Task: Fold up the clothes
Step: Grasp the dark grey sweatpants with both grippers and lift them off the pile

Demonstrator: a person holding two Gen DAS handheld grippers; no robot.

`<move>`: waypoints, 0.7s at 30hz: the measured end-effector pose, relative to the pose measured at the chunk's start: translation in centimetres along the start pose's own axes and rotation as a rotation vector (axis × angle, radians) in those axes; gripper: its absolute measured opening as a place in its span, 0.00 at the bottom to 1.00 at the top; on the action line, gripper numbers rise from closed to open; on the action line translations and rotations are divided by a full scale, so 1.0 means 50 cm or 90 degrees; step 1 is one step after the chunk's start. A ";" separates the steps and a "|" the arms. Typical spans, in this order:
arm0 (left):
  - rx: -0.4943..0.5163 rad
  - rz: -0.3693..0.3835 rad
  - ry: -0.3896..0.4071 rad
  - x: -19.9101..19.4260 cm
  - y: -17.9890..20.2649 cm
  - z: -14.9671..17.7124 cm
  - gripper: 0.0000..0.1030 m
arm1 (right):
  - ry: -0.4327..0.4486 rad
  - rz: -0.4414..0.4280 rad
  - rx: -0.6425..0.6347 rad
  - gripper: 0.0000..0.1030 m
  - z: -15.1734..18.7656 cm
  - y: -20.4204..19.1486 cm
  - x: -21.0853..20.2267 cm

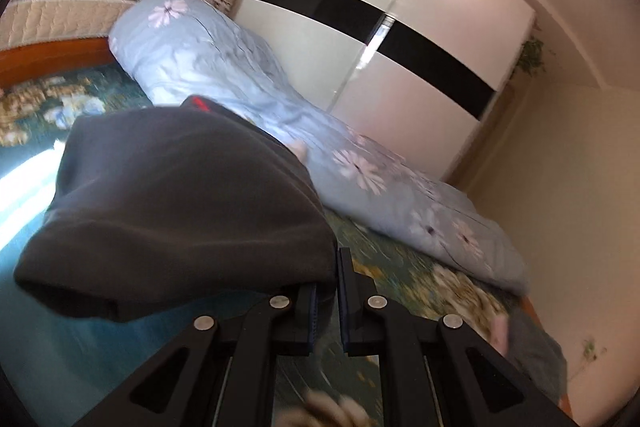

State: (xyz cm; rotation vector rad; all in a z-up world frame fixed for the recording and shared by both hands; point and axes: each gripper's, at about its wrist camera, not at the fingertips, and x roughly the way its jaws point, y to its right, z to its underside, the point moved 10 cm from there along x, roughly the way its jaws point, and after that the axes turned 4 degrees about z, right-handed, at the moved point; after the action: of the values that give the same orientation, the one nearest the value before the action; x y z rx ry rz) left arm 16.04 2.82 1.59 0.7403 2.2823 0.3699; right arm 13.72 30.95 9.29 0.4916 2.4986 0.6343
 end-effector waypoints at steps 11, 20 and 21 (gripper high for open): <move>-0.100 0.055 -0.046 0.056 -0.043 0.067 1.00 | -0.095 0.028 -0.008 0.09 0.331 0.045 -0.046; -0.133 0.104 -0.075 0.141 -0.042 0.015 1.00 | -0.118 -0.020 -0.041 0.23 0.378 0.036 -0.095; -0.132 0.098 -0.077 0.152 -0.043 0.006 1.00 | -0.119 -0.025 -0.041 0.32 0.377 0.036 -0.099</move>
State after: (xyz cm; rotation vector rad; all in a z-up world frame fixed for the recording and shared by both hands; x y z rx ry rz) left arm 10.88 5.73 -3.67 0.8096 2.0422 0.6073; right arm 28.56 36.57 -2.19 0.4548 2.2990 0.6227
